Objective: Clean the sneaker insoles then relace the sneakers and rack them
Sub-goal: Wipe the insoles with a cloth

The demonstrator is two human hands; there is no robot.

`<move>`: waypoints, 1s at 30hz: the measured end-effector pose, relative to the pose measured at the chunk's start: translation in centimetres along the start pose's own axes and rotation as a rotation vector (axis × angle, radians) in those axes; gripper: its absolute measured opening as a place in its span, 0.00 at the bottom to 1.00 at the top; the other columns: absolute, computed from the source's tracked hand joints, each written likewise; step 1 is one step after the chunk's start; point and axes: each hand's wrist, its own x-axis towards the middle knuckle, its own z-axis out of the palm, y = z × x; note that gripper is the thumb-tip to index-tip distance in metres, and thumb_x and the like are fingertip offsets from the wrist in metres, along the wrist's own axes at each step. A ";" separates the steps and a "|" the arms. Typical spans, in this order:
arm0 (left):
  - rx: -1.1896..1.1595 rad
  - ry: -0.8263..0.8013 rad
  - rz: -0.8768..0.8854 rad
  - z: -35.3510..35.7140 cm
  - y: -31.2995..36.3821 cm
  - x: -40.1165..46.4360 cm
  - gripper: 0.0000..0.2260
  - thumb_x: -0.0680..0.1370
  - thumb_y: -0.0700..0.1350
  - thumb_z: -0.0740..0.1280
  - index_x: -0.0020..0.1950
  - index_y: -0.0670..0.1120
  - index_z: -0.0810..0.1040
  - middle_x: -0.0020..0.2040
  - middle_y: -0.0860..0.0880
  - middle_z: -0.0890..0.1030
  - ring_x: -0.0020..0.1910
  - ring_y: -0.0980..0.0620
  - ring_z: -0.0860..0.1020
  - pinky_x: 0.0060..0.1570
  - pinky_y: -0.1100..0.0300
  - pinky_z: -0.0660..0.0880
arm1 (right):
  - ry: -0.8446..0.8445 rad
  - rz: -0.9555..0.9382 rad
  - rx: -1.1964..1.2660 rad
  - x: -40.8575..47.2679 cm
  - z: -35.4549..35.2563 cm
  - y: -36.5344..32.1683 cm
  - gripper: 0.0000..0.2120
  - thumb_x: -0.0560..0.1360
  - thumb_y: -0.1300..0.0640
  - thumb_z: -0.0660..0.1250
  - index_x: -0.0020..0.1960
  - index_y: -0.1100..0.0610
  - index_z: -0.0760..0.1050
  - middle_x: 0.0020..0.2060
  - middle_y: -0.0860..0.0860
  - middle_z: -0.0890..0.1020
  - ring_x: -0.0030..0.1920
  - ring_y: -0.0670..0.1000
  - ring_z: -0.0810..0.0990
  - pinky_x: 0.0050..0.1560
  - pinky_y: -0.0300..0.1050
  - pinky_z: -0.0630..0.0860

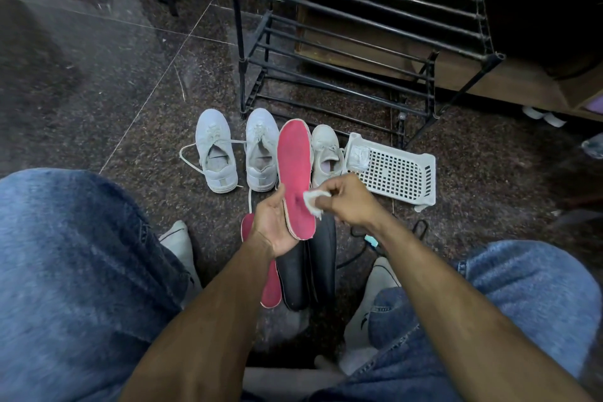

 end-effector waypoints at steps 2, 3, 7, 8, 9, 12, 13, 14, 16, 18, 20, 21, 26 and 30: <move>-0.004 0.012 0.003 -0.1 0.0 -0.2 0.22 0.81 0.55 0.56 0.56 0.40 0.81 0.53 0.40 0.82 0.48 0.42 0.79 0.53 0.47 0.71 | 0.056 -0.016 0.040 0.1 -0.2 -0.2 0.03 0.73 0.64 0.71 0.45 0.65 0.81 0.31 0.53 0.80 0.21 0.39 0.70 0.25 0.35 0.65; -0.019 0.013 0.000 -0.1 -0.1 -0.3 0.22 0.81 0.55 0.56 0.56 0.40 0.81 0.53 0.40 0.82 0.49 0.42 0.80 0.55 0.46 0.71 | 0.023 -0.043 -0.020 0.1 0.1 -0.3 0.04 0.73 0.63 0.72 0.45 0.64 0.82 0.32 0.53 0.81 0.23 0.39 0.71 0.26 0.36 0.67; -0.051 -0.007 -0.005 0.9 -0.5 -0.3 0.21 0.81 0.55 0.55 0.58 0.41 0.78 0.50 0.42 0.82 0.47 0.44 0.82 0.54 0.48 0.74 | 0.060 -0.156 -0.535 -0.4 3.4 0.3 0.06 0.74 0.54 0.67 0.49 0.52 0.82 0.44 0.50 0.83 0.42 0.53 0.81 0.40 0.44 0.72; -0.058 -0.018 -0.013 1.0 -0.7 -0.3 0.21 0.81 0.55 0.54 0.59 0.42 0.78 0.49 0.42 0.82 0.47 0.44 0.82 0.52 0.49 0.75 | 0.128 -0.160 -0.610 -0.3 3.8 0.2 0.08 0.75 0.53 0.65 0.51 0.52 0.81 0.48 0.52 0.83 0.46 0.57 0.81 0.43 0.47 0.73; -0.065 -0.034 -0.020 1.1 -0.9 -0.3 0.21 0.82 0.55 0.53 0.60 0.42 0.77 0.50 0.42 0.83 0.47 0.44 0.82 0.52 0.49 0.76 | 0.186 -0.153 -0.647 0.0 3.8 -0.1 0.10 0.76 0.52 0.64 0.53 0.53 0.80 0.51 0.53 0.82 0.49 0.59 0.80 0.46 0.49 0.74; -0.042 -0.060 -0.025 1.2 -1.4 -0.3 0.21 0.82 0.55 0.52 0.60 0.44 0.78 0.51 0.43 0.83 0.51 0.45 0.82 0.50 0.50 0.79 | 0.289 -0.128 -0.705 0.9 3.4 -0.9 0.12 0.78 0.50 0.61 0.54 0.55 0.78 0.51 0.55 0.82 0.50 0.60 0.80 0.48 0.52 0.74; -0.030 -0.065 -0.024 1.4 -1.3 -0.2 0.21 0.83 0.54 0.52 0.60 0.44 0.78 0.52 0.43 0.83 0.52 0.45 0.82 0.51 0.49 0.79 | 0.314 -0.115 -0.707 1.1 3.4 -1.0 0.13 0.78 0.50 0.61 0.54 0.56 0.78 0.50 0.55 0.82 0.49 0.60 0.80 0.48 0.52 0.74; -0.018 -0.071 -0.023 1.6 -1.0 -0.2 0.21 0.83 0.54 0.52 0.60 0.44 0.78 0.53 0.43 0.83 0.53 0.45 0.82 0.53 0.49 0.78 | 0.335 -0.097 -0.681 1.1 3.4 -1.1 0.13 0.78 0.50 0.61 0.53 0.56 0.79 0.49 0.56 0.82 0.49 0.60 0.80 0.48 0.51 0.75; -0.007 -0.076 -0.012 2.0 -0.5 0.0 0.21 0.83 0.54 0.53 0.62 0.43 0.77 0.54 0.42 0.83 0.54 0.44 0.81 0.60 0.47 0.73 | 0.332 -0.031 -0.561 1.1 3.5 -1.0 0.12 0.77 0.50 0.62 0.53 0.54 0.80 0.47 0.56 0.84 0.47 0.60 0.81 0.47 0.50 0.76; -0.026 -0.066 0.021 2.1 -0.1 -0.1 0.22 0.82 0.54 0.53 0.64 0.41 0.76 0.54 0.42 0.82 0.55 0.44 0.80 0.62 0.47 0.72 | 0.262 0.028 -0.367 0.9 3.8 -0.6 0.10 0.75 0.51 0.66 0.51 0.52 0.82 0.43 0.54 0.85 0.44 0.58 0.82 0.45 0.49 0.79; -0.030 -0.032 0.042 1.9 0.2 -0.1 0.24 0.82 0.55 0.53 0.64 0.38 0.75 0.54 0.42 0.81 0.53 0.45 0.80 0.57 0.49 0.75 | 0.186 0.067 -0.244 0.7 4.3 0.1 0.06 0.73 0.53 0.69 0.46 0.52 0.83 0.39 0.52 0.85 0.41 0.55 0.82 0.41 0.48 0.79; -0.027 -0.015 0.039 1.5 0.3 0.0 0.25 0.82 0.56 0.53 0.65 0.38 0.74 0.54 0.42 0.80 0.53 0.45 0.80 0.57 0.49 0.75 | 0.149 0.078 -0.214 0.6 4.6 0.4 0.04 0.73 0.55 0.70 0.43 0.53 0.84 0.38 0.51 0.84 0.39 0.54 0.82 0.41 0.47 0.79; -0.006 0.019 -0.001 0.6 0.0 -0.2 0.24 0.81 0.56 0.55 0.58 0.38 0.80 0.53 0.41 0.80 0.53 0.43 0.79 0.64 0.47 0.70 | -0.005 0.173 0.016 0.5 3.4 1.4 0.05 0.71 0.64 0.73 0.37 0.58 0.82 0.26 0.48 0.79 0.23 0.42 0.73 0.27 0.36 0.70; 0.024 0.042 -0.002 1.4 0.3 -0.2 0.26 0.81 0.56 0.54 0.63 0.36 0.75 0.56 0.39 0.79 0.57 0.42 0.77 0.66 0.47 0.68 | 0.122 0.075 0.060 0.2 3.6 1.8 0.02 0.71 0.60 0.73 0.44 0.58 0.84 0.31 0.48 0.82 0.28 0.42 0.76 0.32 0.41 0.76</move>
